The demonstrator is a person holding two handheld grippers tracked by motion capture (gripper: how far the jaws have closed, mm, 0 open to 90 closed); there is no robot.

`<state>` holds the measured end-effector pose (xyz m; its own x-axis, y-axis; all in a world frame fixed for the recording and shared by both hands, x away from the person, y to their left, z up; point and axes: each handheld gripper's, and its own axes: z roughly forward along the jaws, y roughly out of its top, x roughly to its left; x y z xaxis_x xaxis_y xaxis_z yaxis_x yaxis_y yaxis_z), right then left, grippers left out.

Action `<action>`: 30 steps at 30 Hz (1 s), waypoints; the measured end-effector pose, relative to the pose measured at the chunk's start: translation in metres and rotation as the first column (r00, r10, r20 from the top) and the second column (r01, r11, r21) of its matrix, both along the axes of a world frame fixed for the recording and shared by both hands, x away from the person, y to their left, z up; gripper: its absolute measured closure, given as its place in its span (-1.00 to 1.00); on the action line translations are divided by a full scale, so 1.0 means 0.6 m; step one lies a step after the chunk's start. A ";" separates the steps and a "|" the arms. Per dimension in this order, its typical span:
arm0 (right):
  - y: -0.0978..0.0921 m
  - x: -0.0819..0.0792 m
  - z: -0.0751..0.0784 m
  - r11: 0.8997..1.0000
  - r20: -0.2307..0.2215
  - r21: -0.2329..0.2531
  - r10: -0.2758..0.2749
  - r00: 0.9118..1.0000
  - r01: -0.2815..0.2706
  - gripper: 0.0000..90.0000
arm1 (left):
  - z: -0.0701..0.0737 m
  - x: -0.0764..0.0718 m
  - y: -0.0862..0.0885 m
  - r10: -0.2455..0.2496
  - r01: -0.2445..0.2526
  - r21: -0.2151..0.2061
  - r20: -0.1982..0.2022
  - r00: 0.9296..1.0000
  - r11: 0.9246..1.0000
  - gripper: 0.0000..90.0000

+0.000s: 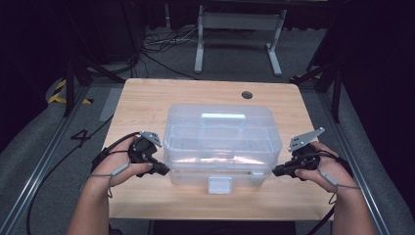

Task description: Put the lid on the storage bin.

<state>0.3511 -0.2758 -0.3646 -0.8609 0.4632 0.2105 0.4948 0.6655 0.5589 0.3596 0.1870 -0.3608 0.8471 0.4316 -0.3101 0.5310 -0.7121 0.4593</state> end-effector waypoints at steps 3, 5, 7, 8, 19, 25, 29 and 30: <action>0.001 0.000 -0.001 1.000 -0.005 -0.002 0.002 1.000 -0.002 0.97 | -0.002 0.000 -0.001 -0.005 0.005 0.007 -0.001 1.000 1.000 0.92; 0.001 0.000 -0.002 1.000 -0.007 -0.002 0.003 1.000 -0.003 0.97 | -0.002 0.000 -0.001 -0.004 0.004 0.007 -0.005 1.000 1.000 0.92; 0.001 0.000 -0.002 1.000 -0.008 -0.008 0.009 1.000 -0.009 0.97 | -0.003 0.000 -0.002 -0.012 0.012 0.014 -0.004 1.000 1.000 0.92; 0.001 0.000 -0.003 1.000 -0.009 -0.007 0.009 1.000 -0.010 0.97 | -0.003 0.000 -0.002 -0.015 0.015 0.018 -0.006 1.000 1.000 0.92; 0.001 0.001 -0.006 1.000 -0.027 -0.020 0.015 1.000 -0.015 0.96 | -0.006 -0.003 -0.004 -0.031 0.031 0.029 -0.012 0.999 0.999 0.91; 0.001 0.001 -0.009 0.999 -0.041 -0.037 0.015 0.999 -0.017 0.96 | -0.009 -0.002 -0.007 -0.053 0.054 0.052 -0.020 0.998 0.997 0.89; 0.001 0.000 -0.010 0.998 -0.052 -0.054 0.007 0.999 -0.010 0.96 | -0.010 -0.004 -0.007 -0.059 0.061 0.063 -0.023 0.998 0.996 0.88; 0.002 0.000 -0.011 0.998 -0.056 -0.055 0.002 0.998 -0.005 0.95 | -0.011 -0.004 -0.007 -0.060 0.062 0.057 -0.025 0.998 0.996 0.87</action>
<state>0.3509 -0.2747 -0.3710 -0.8502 0.4722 0.2327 0.5216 0.6964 0.4929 0.3570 0.1828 -0.3671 0.8653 0.3969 -0.3061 0.4957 -0.7683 0.4049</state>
